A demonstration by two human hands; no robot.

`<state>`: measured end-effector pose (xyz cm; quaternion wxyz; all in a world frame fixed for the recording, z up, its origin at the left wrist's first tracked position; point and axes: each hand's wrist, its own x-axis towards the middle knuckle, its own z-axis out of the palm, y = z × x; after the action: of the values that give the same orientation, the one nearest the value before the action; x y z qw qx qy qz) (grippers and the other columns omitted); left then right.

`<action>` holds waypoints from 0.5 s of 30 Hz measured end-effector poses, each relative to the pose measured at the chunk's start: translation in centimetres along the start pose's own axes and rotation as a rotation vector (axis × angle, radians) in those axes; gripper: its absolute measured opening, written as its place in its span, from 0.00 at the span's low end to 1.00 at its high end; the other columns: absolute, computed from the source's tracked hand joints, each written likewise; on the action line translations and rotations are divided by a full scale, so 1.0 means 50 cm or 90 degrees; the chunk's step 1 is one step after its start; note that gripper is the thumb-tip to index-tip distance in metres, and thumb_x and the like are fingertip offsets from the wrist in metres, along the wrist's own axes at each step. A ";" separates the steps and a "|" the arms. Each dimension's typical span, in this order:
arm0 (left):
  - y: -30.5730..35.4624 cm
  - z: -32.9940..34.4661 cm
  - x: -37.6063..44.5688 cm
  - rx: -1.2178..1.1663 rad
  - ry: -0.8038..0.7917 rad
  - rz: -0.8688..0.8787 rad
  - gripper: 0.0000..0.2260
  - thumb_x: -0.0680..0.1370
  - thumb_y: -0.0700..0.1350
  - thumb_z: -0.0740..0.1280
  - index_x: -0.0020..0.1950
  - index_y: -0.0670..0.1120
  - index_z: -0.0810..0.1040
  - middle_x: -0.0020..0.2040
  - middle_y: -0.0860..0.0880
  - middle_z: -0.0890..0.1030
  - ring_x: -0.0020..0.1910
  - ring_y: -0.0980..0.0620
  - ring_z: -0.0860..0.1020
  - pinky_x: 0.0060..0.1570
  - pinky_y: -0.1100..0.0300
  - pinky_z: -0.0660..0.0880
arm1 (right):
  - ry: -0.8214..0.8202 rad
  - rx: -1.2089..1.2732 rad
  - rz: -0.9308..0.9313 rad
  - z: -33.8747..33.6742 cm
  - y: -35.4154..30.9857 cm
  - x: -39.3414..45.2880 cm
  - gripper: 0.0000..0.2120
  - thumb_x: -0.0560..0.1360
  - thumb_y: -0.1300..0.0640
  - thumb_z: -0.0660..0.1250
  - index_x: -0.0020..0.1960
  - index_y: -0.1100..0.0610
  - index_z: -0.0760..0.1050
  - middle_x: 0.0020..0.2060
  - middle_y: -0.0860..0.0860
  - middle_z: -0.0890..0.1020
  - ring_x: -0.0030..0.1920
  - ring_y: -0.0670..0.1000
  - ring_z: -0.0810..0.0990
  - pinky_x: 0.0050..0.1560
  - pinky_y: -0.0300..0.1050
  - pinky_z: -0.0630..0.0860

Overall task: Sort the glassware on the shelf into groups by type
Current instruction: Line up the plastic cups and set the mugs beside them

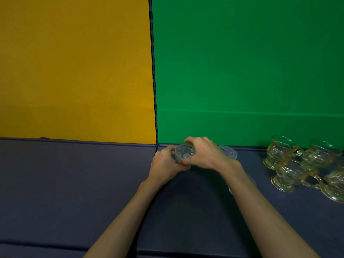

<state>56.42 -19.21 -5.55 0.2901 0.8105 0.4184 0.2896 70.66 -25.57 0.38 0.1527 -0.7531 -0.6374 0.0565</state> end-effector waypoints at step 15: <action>0.017 -0.051 -0.023 0.162 -0.036 0.004 0.40 0.68 0.65 0.73 0.76 0.56 0.63 0.71 0.54 0.72 0.69 0.50 0.71 0.63 0.49 0.71 | 0.066 -0.001 -0.014 -0.031 0.059 -0.051 0.34 0.72 0.36 0.71 0.73 0.52 0.70 0.69 0.49 0.76 0.67 0.51 0.74 0.65 0.51 0.73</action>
<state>54.49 -20.00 -3.52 0.1959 0.8500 0.4405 0.2123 73.40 -28.73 0.70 0.1859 -0.7483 -0.6367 0.0152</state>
